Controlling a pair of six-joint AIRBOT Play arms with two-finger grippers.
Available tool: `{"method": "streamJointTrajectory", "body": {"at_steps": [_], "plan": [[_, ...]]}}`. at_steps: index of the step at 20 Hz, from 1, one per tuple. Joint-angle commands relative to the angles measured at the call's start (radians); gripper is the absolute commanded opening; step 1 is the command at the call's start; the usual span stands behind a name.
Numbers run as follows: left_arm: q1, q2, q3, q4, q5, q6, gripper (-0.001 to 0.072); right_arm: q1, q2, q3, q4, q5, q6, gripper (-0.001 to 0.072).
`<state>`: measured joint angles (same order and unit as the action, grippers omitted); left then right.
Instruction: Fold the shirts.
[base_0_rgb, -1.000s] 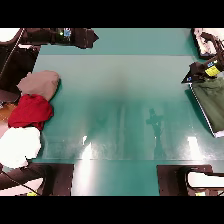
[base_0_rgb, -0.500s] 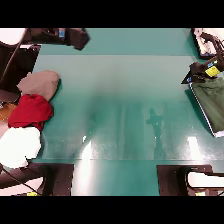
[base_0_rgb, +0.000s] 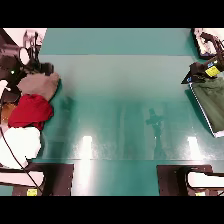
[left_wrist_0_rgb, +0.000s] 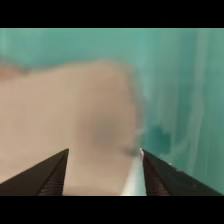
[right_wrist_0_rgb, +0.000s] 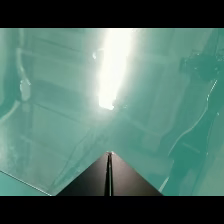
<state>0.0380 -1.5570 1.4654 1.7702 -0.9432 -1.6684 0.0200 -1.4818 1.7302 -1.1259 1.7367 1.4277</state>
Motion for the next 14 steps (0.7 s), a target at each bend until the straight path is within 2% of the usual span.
{"method": "streamJointTrajectory", "body": {"at_steps": [1,5,6,7,8,11,14], "plan": [[0.073,-0.103,-0.033,0.01,0.051,-0.008,0.0562,0.001,0.0,0.0,0.0,-0.002,0.001,0.0021],[0.072,-0.136,-0.033,0.012,0.141,-0.006,0.0554,0.002,0.0,0.0,0.0,-0.008,0.001,0.0021],[0.072,-0.136,-0.027,0.011,0.14,-0.007,0.0391,0.002,0.0,0.0,0.0,-0.009,0.001,0.0021],[0.072,-0.135,-0.017,0.008,0.13,-0.007,0.019,0.002,0.0,0.0,0.0,-0.009,0.001,0.0021],[0.072,-0.135,0.003,0.004,0.103,-0.006,0.003,0.002,0.0,0.0,0.0,-0.01,0.001,0.0021],[0.062,-0.132,0.133,0.0,-0.029,0.02,0.0024,0.002,0.0,0.0,0.0,-0.009,0.001,0.0021],[0.004,-0.058,0.307,-0.002,-0.145,0.109,0.0024,0.001,0.0,0.033,0.0,-0.01,0.001,0.0021]]}}
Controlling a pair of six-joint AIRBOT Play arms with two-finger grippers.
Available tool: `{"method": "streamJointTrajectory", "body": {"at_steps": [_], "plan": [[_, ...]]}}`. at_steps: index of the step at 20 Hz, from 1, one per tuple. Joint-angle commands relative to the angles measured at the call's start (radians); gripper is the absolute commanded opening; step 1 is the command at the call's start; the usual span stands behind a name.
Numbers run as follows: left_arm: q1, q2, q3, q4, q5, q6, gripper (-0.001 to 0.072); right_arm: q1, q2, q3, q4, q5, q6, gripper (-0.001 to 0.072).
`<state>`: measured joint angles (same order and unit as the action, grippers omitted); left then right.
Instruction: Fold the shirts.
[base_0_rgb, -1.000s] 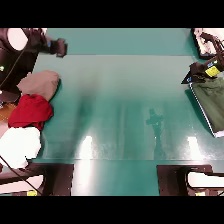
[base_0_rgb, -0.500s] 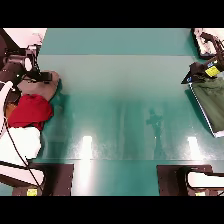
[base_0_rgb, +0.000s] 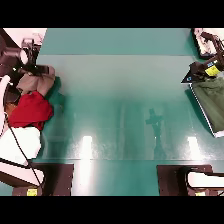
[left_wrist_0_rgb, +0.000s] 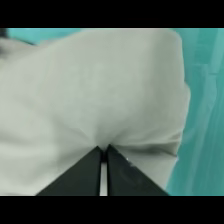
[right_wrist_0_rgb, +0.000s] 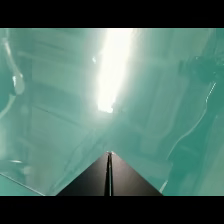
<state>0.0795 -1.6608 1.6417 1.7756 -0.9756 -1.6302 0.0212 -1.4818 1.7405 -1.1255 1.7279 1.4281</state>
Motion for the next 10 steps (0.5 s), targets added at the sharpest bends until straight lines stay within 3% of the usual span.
{"method": "streamJointTrajectory", "body": {"at_steps": [1,5,10], "plan": [[-0.066,0.085,0.182,-0.01,-0.14,0.085,0.0024,0.0,0.0,0.047,0.0,-0.003,0.0,0.0021],[-0.21,0.283,0.332,-0.097,-0.235,0.163,0.0024,0.0,0.0,0.191,0.0,-0.032,0.0,0.0021],[-0.402,0.48,0.363,-0.301,-0.306,0.231,0.0024,0.0,0.0,0.331,0.001,-0.08,0.0,0.0021]]}}
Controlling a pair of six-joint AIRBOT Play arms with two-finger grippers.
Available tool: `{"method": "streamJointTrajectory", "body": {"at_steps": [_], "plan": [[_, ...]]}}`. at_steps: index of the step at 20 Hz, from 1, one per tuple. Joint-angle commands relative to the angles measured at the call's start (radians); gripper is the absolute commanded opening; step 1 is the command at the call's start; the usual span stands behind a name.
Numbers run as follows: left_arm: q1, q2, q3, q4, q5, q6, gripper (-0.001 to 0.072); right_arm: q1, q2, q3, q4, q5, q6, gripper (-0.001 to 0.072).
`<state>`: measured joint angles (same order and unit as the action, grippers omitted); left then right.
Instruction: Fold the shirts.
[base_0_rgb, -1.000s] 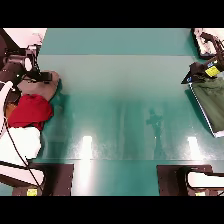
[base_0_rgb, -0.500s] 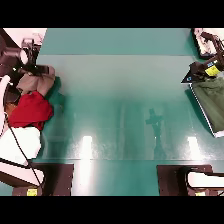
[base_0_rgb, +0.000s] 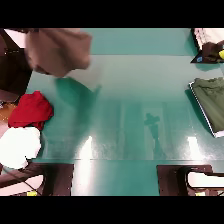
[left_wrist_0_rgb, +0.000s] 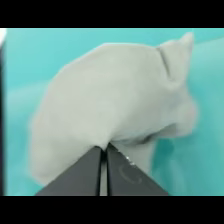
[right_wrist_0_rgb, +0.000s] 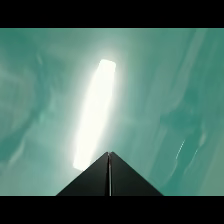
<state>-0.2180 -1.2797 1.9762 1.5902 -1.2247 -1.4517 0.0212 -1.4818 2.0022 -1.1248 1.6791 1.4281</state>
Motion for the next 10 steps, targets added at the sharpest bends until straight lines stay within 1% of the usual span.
{"method": "streamJointTrajectory", "body": {"at_steps": [1,3,5,8,10], "plan": [[-0.153,0.108,0.028,-0.13,-0.078,0.057,0.0024,0.0,0.006,0.064,0.0,-0.037,0.0,0.0021],[-0.243,0.099,0.022,-0.132,-0.11,0.057,0.0024,0.0,0.039,0.0,0.0,-0.064,0.0,0.0021],[-0.317,0.07,-0.016,-0.132,-0.103,0.057,0.0024,0.0,0.066,-0.058,0.0,-0.076,0.0,0.0021],[-0.379,-0.01,-0.09,-0.141,-0.097,0.061,0.0025,0.0,0.075,-0.077,0.0,-0.066,0.0,0.0021],[-0.387,-0.076,-0.14,-0.187,-0.08,0.068,0.0025,0.0,0.074,-0.077,0.0,-0.064,0.0,0.0021]]}}
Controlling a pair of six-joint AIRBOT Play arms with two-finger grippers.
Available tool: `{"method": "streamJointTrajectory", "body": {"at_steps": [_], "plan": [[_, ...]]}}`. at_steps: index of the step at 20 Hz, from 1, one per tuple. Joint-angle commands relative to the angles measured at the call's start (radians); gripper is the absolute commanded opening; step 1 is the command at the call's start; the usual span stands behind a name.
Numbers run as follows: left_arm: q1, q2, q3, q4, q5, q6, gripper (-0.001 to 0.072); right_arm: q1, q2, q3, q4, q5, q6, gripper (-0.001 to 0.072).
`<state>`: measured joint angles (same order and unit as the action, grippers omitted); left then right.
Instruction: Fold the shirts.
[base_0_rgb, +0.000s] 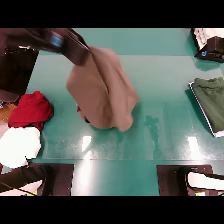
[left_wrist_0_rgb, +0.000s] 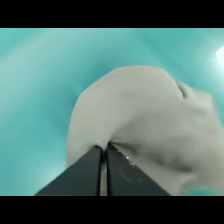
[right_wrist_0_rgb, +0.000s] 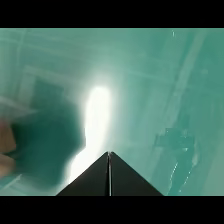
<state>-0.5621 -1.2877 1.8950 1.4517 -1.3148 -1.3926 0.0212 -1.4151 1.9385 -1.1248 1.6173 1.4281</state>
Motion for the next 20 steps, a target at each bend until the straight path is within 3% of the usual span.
{"method": "streamJointTrajectory", "body": {"at_steps": [1,3,6,9,14,17,20], "plan": [[-0.043,-0.099,-0.08,-0.072,0.022,0.011,0.0063,0.0,0.008,-0.013,0.0,-0.002,0.0,0.0021],[-0.035,-0.134,-0.111,-0.058,0.029,0.013,0.0681,0.0,0.008,-0.013,0.0,-0.002,0.0,0.0021],[0.04,-0.101,-0.115,0.028,-0.001,0.013,0.0704,0.0,0.008,-0.013,-0.001,-0.003,0.0,0.0021],[0.204,-0.036,-0.143,0.021,-0.026,0.008,0.0704,0.0,0.008,-0.013,-0.001,-0.003,0.0,0.0021],[0.4,0.023,-0.553,-0.127,-0.011,0.01,0.0704,0.0,0.008,-0.013,-0.001,-0.003,0.0,0.0021],[0.404,0.023,-0.833,-0.126,0.103,0.024,0.0705,0.0,0.008,-0.014,-0.001,-0.004,0.0,0.002],[0.404,0.022,-0.977,-0.129,0.257,0.003,0.0705,0.002,0.008,-0.014,0.0,-0.002,0.0,0.0021]]}}
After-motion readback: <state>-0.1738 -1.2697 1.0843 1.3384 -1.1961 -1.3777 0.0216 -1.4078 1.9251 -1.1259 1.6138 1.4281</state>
